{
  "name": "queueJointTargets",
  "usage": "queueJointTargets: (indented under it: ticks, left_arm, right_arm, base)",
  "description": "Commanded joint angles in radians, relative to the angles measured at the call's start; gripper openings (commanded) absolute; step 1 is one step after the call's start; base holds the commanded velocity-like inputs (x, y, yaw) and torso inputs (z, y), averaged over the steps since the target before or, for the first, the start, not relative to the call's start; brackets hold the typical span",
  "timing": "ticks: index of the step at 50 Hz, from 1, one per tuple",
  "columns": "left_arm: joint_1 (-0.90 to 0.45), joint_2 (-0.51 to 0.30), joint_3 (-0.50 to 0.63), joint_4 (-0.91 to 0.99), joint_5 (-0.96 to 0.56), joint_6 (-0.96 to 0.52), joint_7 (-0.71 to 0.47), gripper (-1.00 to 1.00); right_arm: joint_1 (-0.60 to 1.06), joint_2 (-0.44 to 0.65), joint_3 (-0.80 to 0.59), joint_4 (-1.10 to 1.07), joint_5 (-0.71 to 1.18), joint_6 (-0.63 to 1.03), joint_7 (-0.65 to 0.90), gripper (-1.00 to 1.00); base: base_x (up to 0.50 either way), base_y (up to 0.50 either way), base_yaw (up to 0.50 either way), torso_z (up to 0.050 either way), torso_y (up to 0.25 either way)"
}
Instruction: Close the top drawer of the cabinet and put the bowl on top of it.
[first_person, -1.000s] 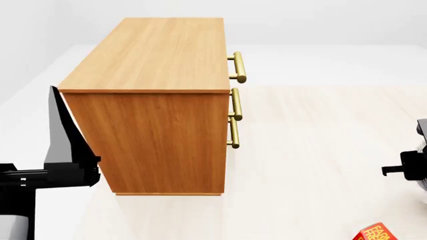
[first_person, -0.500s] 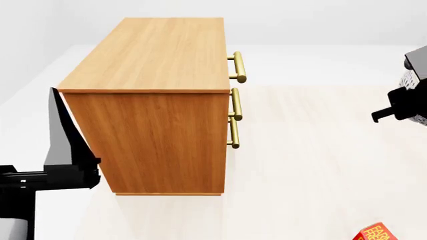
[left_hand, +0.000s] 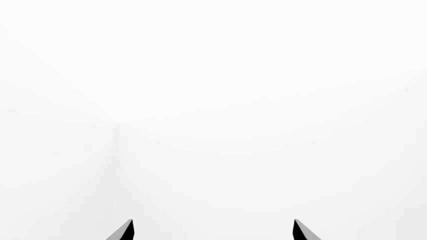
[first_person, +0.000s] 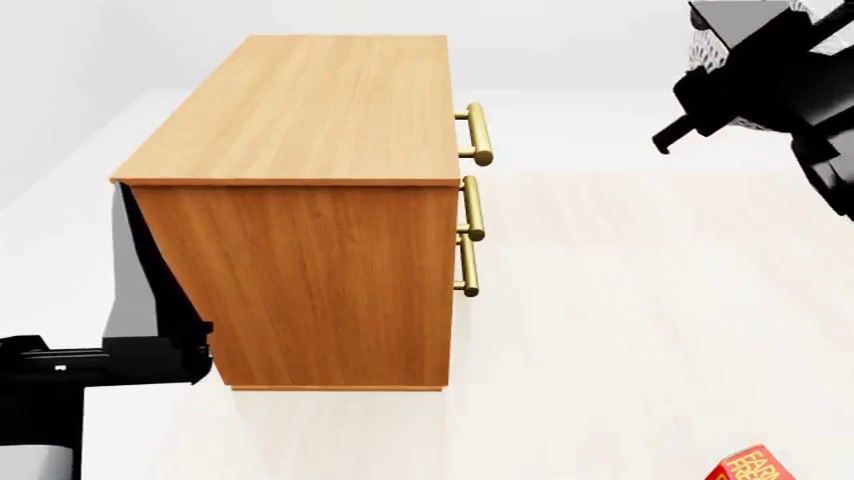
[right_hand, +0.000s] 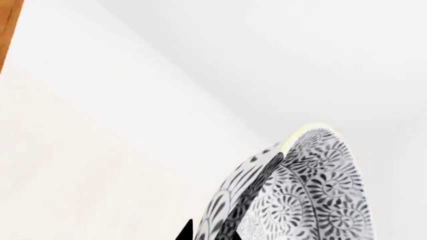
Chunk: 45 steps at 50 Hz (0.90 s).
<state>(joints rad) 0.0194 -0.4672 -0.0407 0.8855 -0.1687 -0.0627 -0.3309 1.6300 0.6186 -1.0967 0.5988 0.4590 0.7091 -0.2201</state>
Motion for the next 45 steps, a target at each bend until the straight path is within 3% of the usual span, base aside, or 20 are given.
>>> queueJointTargets:
  ticks: [1,19,45]
  left_arm:
    - [-0.001,0.0,0.008,-0.002,0.003,0.002,-0.003,1.0]
    - [0.003,-0.006,0.0,-0.002,-0.005,0.004,-0.007,1.0]
    - [0.001,-0.012,0.001,-0.005,-0.008,0.004,-0.013,1.0]
  right_arm:
    - [0.074,-0.125,-0.027,0.065,-0.068,-0.062,-0.105,-1.0]
    - [0.092,-0.294,0.002,0.179,-0.045,-0.159,-0.141,-1.0]
    - [0.078,-0.281,0.01,0.148,-0.037,-0.141,-0.126,-1.0]
  base:
    - [0.0,0.0,0.0,0.0,0.0]
    - [0.0,0.0,0.0,0.0,0.001]
    - [0.0,0.0,0.0,0.0,0.0]
